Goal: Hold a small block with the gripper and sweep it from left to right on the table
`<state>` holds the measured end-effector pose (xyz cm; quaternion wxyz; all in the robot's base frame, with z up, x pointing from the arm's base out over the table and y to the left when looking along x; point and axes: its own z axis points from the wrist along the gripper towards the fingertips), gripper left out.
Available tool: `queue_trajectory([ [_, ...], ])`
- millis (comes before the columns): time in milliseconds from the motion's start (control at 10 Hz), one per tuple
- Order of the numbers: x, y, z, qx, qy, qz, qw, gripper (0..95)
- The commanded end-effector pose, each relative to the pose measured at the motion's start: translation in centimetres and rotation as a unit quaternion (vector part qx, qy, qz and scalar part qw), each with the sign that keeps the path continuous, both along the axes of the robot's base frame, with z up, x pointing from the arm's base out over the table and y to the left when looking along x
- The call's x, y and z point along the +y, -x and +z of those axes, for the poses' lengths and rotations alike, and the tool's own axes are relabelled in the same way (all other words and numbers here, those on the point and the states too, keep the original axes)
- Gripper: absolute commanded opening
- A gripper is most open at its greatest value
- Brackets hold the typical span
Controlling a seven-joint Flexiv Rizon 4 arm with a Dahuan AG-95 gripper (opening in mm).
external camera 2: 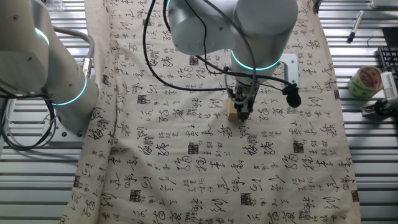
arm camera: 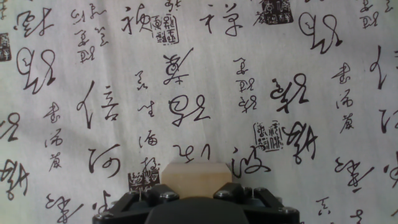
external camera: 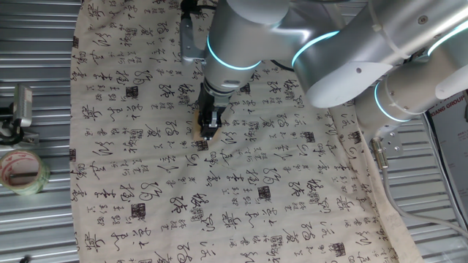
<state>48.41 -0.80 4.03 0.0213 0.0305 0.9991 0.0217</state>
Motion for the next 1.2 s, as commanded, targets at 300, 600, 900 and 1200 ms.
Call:
queue_trajectory([
  [300,0.19,-0.13,-1.38,-0.001,-0.005,0.002,1.0,0.0],
  [600,0.19,-0.14,-1.37,-0.002,-0.006,0.004,1.0,0.0],
  [900,0.19,-0.14,-1.37,-0.002,-0.007,0.004,1.0,0.0],
  [1200,0.19,-0.15,-1.37,-0.002,-0.008,0.005,1.0,0.0],
])
